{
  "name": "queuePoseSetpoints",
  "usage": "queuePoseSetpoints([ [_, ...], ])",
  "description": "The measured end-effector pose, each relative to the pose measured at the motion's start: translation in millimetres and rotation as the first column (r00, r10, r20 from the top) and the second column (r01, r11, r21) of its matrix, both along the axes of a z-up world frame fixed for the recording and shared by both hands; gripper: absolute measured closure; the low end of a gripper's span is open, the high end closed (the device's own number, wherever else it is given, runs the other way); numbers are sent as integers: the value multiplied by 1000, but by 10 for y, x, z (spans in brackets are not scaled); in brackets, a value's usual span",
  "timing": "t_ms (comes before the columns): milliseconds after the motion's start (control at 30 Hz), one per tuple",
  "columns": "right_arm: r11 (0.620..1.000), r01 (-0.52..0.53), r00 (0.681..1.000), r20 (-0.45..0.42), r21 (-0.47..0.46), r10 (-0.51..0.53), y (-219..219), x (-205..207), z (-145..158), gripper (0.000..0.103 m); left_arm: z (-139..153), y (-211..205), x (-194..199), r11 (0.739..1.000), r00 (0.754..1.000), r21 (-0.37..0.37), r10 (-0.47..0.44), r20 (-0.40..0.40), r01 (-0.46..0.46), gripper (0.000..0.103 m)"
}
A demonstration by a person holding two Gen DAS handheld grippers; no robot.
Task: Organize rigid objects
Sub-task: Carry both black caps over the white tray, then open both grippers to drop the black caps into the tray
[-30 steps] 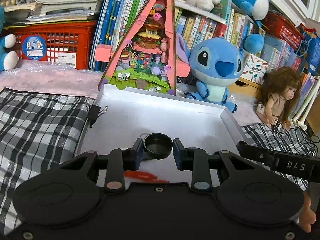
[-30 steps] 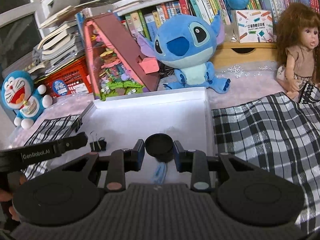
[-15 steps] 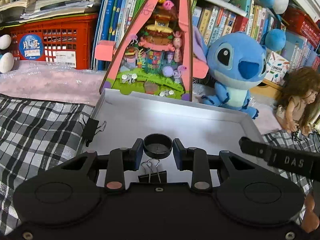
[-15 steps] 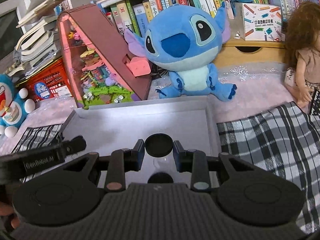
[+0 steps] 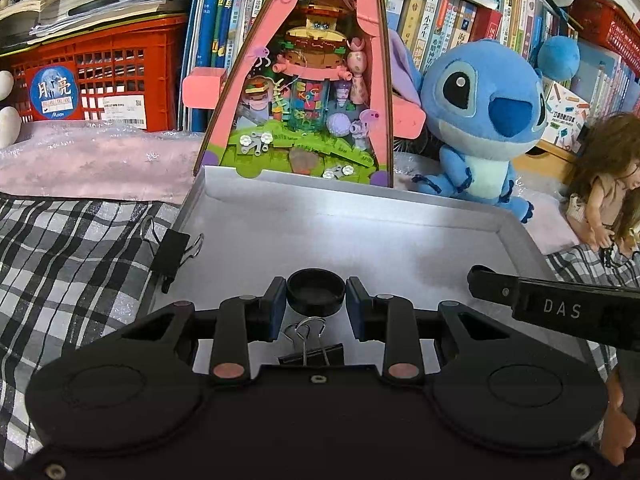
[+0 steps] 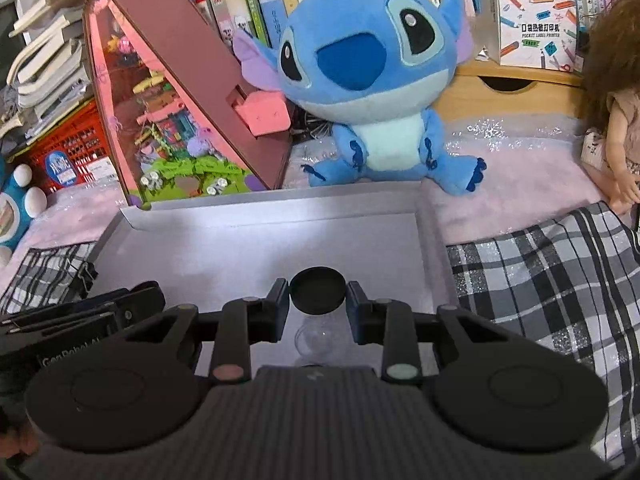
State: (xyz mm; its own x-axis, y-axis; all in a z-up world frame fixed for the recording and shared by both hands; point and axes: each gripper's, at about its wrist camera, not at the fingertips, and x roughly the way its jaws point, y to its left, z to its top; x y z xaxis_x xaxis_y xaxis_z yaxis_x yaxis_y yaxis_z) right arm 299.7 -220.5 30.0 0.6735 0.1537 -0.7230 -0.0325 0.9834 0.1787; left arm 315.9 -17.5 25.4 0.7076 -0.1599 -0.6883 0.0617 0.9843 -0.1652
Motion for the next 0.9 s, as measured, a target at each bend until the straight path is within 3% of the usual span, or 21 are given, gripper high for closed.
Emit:
queuePoseSetpoints([
  [633,1000,-12,1000,-22,-15,12,27,3,-95,67,-80,-23,10,1000,1000,27,-15,13,15,72],
  [800,1000,2,1000,-16,-7,-2,7,-30,-92,62,-37,-43,-72,997,999,68,-31,27,29,55],
  [900,1000,-9,1000,2,1,9,-28,-102,-80,48,38,-45,-179,995,997,85,-59,53,54,43],
])
